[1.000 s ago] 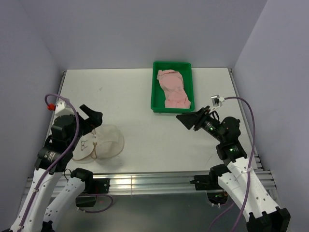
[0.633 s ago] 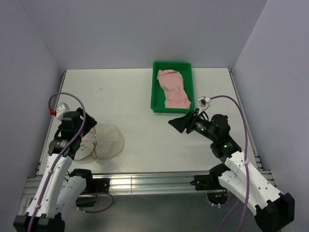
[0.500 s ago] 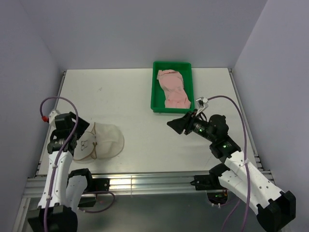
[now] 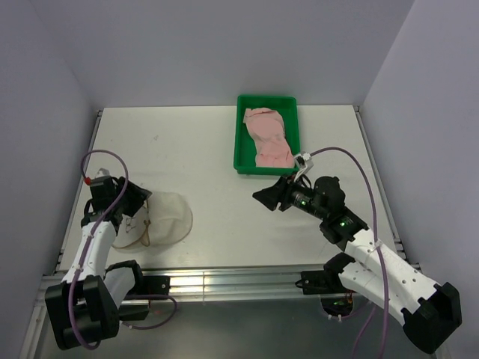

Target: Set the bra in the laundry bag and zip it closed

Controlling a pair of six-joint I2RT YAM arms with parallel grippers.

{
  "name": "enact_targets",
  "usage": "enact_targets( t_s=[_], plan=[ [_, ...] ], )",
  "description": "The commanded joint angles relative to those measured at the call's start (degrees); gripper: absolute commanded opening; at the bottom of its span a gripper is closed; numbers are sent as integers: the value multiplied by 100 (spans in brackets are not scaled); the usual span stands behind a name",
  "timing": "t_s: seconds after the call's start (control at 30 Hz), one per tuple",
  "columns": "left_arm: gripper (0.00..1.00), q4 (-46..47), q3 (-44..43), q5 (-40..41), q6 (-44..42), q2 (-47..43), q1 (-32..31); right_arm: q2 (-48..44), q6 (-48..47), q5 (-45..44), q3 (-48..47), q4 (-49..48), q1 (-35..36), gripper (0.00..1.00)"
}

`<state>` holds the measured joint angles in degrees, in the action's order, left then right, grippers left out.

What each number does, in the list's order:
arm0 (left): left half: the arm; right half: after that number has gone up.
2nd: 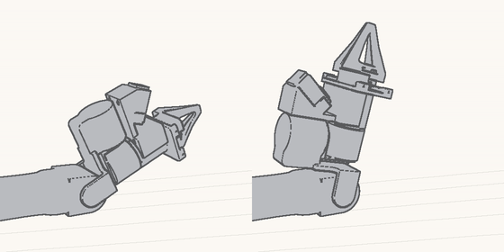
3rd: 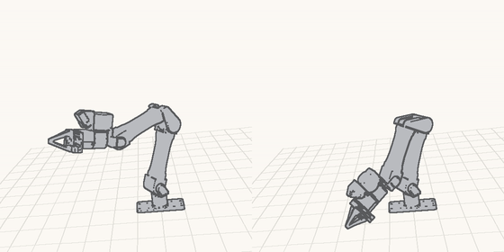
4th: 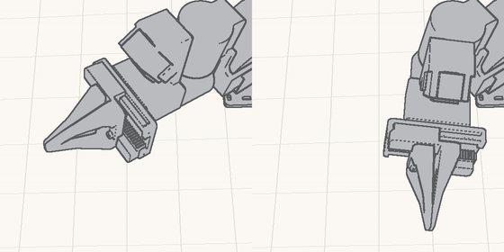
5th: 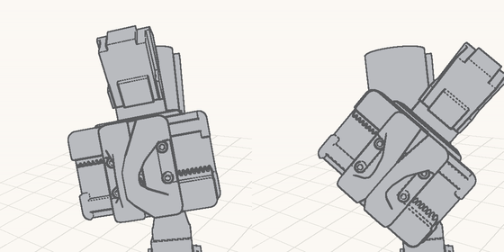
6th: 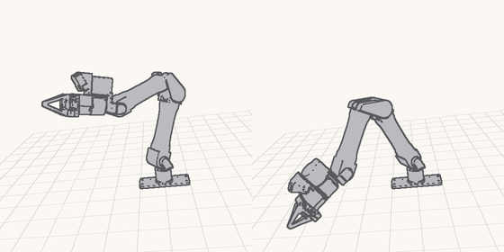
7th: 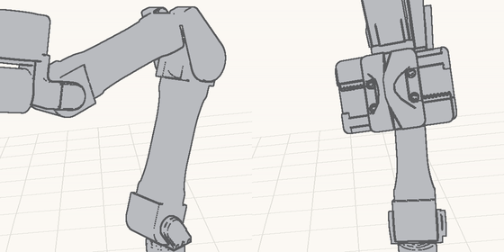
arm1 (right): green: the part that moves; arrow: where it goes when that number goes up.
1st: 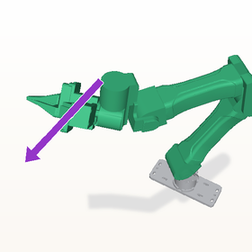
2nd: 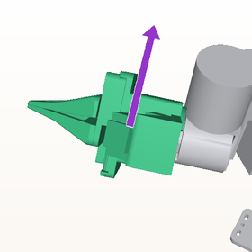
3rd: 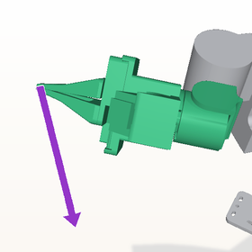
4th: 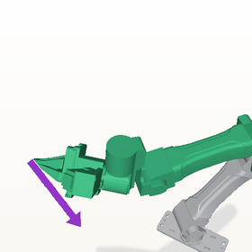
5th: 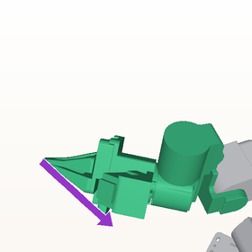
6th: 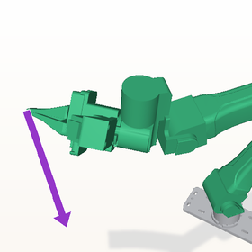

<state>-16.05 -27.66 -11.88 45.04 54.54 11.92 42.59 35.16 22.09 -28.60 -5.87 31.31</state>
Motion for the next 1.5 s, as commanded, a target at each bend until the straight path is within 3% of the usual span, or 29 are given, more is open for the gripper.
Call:
enact_targets(
  t_s=[0.0, 0.03, 0.13, 0.17, 0.33, 0.5, 0.53, 0.6, 0.63, 0.73, 0.93, 1.07, 1.23, 1.33, 1.47],
  plan=[
    [52, 874, 67, -438, 22, 135, -6, 135, -123, -125, -330, -160, 156, 59],
    [37, 972, 85, -447, 101, 196, -41, 162, -132, -152, -339, -178, 226, 59],
    [14, 1532, 147, -333, 303, 355, -146, 285, -132, -248, -374, -230, 384, 59],
    [2, 1605, 60, -202, 330, 512, -260, 311, -141, -292, -383, -274, 428, 59],
    [0, 2298, -537, -104, 445, 1329, -699, 540, -132, -433, -436, -380, 639, 58],
    [0, 2318, -1364, 229, 410, 2148, -1051, 707, -185, -521, -480, -371, 771, 58],
    [1, 2265, -1434, 291, 418, 2183, -1078, 716, -202, -539, -489, -362, 789, 58],
    [25, 2125, -1444, 396, 392, 2096, -1078, 707, -220, -565, -480, -371, 833, 58],
    [53, 2002, -1435, 588, 357, 2017, -1078, 698, -228, -574, -471, -389, 850, 58],
    [82, 1423, -1356, 941, 234, 1587, -1061, 698, -246, -565, -453, -415, 886, 58],
    [86, 413, -874, 1802, 373, 173, -684, 628, -308, -618, -471, -345, 973, 58],
    [81, 164, 56, 1655, 752, -987, -77, 505, -352, -644, -471, -240, 982, 58],
    [74, 102, 700, 890, 1076, -990, 949, 452, -431, -671, -489, -143, 991, 58],
    [74, 541, 1156, 277, 1147, -840, 1460, 443, -457, -644, -497, -99, 991, 58],
    [76, 1217, 1403, 46, 1157, -665, 1541, 435, -510, -600, -506, -55, 1000, 58]
  ],
)
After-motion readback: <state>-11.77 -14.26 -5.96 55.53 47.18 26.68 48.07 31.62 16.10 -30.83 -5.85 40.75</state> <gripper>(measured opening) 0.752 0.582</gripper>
